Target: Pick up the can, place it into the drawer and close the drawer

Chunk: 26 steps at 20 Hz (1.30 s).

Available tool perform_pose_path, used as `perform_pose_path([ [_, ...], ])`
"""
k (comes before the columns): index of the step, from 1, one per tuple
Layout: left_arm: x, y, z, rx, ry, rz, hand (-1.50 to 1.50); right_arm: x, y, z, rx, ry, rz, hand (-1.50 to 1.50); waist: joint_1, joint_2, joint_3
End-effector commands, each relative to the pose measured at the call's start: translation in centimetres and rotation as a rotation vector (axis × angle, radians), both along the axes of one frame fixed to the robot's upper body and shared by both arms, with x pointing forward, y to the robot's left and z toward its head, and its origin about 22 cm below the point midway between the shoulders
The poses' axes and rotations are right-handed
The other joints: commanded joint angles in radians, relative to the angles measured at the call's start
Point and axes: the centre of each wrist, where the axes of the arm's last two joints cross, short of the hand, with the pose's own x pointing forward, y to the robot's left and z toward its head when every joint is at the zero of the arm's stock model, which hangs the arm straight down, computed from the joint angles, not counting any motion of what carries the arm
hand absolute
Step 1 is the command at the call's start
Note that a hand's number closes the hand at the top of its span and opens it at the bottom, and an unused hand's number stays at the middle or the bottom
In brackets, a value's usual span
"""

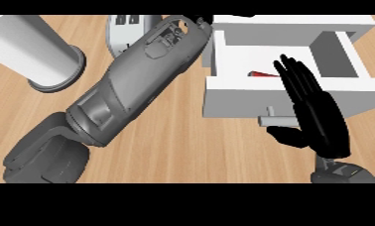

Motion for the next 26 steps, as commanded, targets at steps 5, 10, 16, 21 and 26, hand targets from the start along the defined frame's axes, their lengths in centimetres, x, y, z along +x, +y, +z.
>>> perform_pose_path([
  [5,0.4,4.7,0.0,0.014,0.005,0.021,-1.50,4.9,-1.1,-3.7,-0.011,0.007,-0.079,-1.50,0.018,-0.003,0.000],
  [10,-0.5,4.7,2.3,0.016,0.001,0.015,-1.50,7.0,-0.6,-6.6,-0.028,-0.002,-0.096,-1.50,0.029,-0.001,0.001],
  [16,-1.2,8.9,2.2,0.004,0.025,0.001,-1.50,9.5,-0.5,-7.0,-0.110,-0.010,-0.149,-1.50,0.048,0.002,0.000],
  [21,-2.2,9.8,1.4,0.007,0.038,0.003,-1.50,11.8,-0.8,-7.4,-0.128,-0.058,-0.174,-1.50,0.039,0.003,0.001],
  [26,-3.0,11.3,1.4,0.011,0.061,0.008,-1.50,14.4,0.2,-7.0,-0.107,-0.121,-0.202,-1.50,0.053,0.010,0.002],
])
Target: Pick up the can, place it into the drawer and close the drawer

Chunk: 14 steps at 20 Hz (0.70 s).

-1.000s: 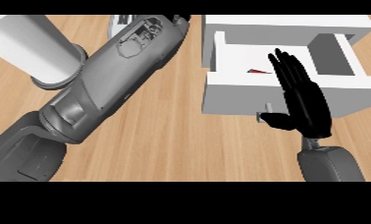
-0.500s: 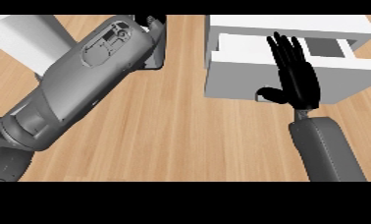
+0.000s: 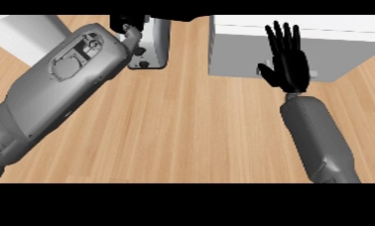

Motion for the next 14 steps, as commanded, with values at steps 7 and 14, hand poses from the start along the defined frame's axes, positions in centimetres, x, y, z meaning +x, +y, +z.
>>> perform_pose_path([
  [7,-2.4,3.5,-3.0,0.013,0.047,-0.004,-1.50,4.5,2.1,2.4,-0.003,-0.047,-0.049,-1.50,0.017,0.018,0.009],
  [14,-2.8,4.6,-3.5,0.026,0.025,-0.001,-1.50,5.7,1.7,3.2,-0.009,-0.065,-0.049,-1.50,0.025,0.033,0.011],
])
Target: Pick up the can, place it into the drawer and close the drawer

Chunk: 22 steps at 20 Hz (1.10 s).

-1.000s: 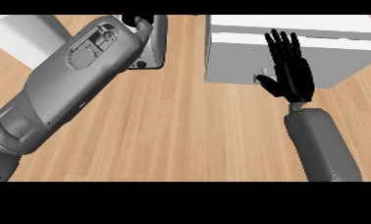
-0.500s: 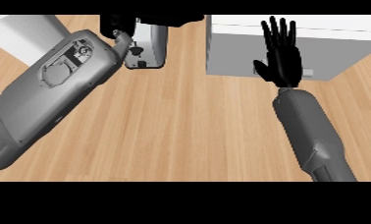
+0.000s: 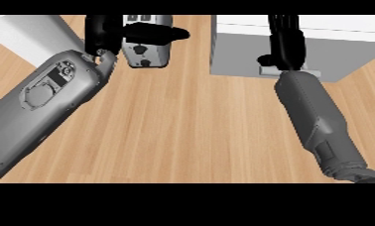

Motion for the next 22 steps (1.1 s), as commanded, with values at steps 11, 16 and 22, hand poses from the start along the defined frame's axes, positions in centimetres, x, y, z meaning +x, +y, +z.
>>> perform_pose_path([
  [11,-1.8,2.4,-2.7,0.013,-0.008,-0.031,-1.50,3.4,2.3,5.5,0.041,0.013,-0.007,-1.50,0.042,0.030,0.007],
  [16,-2.0,1.4,-3.4,0.003,0.008,-0.023,-1.50,4.3,3.2,8.0,0.129,0.015,0.086,-1.50,0.024,0.029,0.009],
  [22,-2.4,3.2,-3.9,0.008,0.008,-0.010,-1.50,3.8,4.6,6.7,0.368,-0.029,0.168,-1.50,0.022,0.026,0.010],
])
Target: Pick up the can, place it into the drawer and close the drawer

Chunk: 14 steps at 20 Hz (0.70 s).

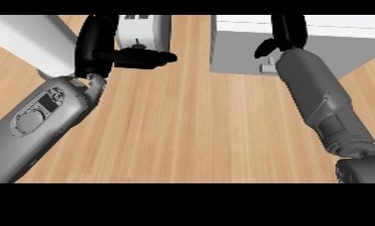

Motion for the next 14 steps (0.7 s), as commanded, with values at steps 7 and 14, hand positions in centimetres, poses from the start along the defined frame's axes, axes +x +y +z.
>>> perform_pose_path([
  [7,-1.5,0.9,-1.9,-0.003,0.021,0.007,-1.50,1.1,4.8,3.3,0.481,-0.070,0.134,-1.50,0.013,-0.011,0.000],
  [14,-1.3,2.8,-1.8,0.008,0.014,0.046,-1.50,1.3,4.8,3.6,0.685,-0.056,0.173,-1.50,-0.017,-0.012,-0.002],
])
